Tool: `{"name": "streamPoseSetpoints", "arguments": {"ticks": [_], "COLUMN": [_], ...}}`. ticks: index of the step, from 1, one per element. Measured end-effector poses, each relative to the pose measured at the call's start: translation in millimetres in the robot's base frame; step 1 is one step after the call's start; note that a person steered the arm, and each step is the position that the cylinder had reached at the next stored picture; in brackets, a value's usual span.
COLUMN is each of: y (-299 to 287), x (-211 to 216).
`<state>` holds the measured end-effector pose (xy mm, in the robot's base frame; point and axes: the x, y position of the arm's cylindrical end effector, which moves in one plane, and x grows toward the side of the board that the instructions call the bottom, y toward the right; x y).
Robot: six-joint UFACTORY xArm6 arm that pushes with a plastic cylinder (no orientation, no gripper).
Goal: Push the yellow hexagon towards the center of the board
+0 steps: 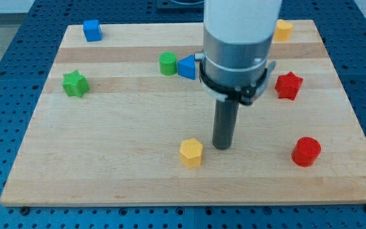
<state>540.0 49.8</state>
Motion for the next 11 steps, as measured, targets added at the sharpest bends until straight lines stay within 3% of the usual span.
{"name": "streamPoseSetpoints", "arguments": {"ticks": [2,3,8,11], "y": [-16,-39,-66,-66], "x": [52,51,-15,-28]}}
